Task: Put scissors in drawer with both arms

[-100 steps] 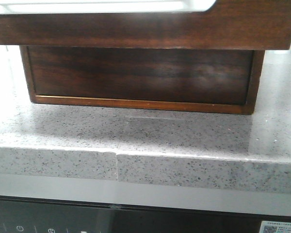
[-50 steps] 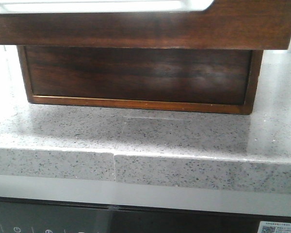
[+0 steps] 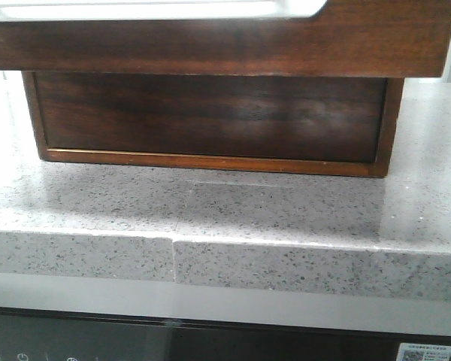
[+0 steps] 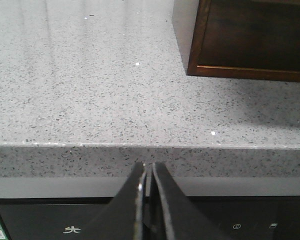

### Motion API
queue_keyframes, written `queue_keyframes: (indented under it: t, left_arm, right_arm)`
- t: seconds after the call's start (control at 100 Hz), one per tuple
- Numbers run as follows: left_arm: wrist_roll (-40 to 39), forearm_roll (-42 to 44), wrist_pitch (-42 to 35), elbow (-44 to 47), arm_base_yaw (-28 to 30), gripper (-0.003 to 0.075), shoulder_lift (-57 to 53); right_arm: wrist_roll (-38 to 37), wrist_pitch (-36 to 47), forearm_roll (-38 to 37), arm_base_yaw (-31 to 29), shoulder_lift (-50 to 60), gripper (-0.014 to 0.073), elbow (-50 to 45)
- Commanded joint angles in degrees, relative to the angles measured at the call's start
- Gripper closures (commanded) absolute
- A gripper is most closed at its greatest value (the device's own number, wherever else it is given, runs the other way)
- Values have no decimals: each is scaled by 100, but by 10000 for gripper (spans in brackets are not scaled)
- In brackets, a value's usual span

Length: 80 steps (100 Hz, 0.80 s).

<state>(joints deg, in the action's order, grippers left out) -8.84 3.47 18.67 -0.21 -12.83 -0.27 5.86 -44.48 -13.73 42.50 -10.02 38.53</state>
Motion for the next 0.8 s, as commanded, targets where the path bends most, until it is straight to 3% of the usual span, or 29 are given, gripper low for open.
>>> queue_keyframes:
  t: [0.0,0.08,0.17,0.34,0.46,0.61,0.67,0.79]
  left_arm:
    - [-48,-63,-261,112,-25,740,-184]
    - [-48,-63,-261,112,-25,740,-184]
    - [-48,-63,-261,112,-25,740,-184]
    - [-48,-63,-261,112,-25,740,-184]
    - [-48,-63,-261,112,-25,740,-184]
    - [-48,-63,-261,112,-25,740,-184]
    - [-48,-63,-261,112,-25,740,-184]
    - [-48,-63,-261,112,-25,740,-184]
  right_arm:
    - [-5,445,-146,-63,-69,638,52]
    - [-5,524,-240,-413,-69,638,-214]
    - [-5,875,-119,-1216,-31,638,-695]
    - [-5,2912,606,-3085,193,638,-2018]
    - [-5,4216,1023,-3935,445,638,-3118]
    - [-5,4710,1032,-4149,869,638,-4124]
    - [-5,4018,1032,-4149,1031,638,-4076]
    - [-5,3678,1032,-4149,1201,638,-4100]
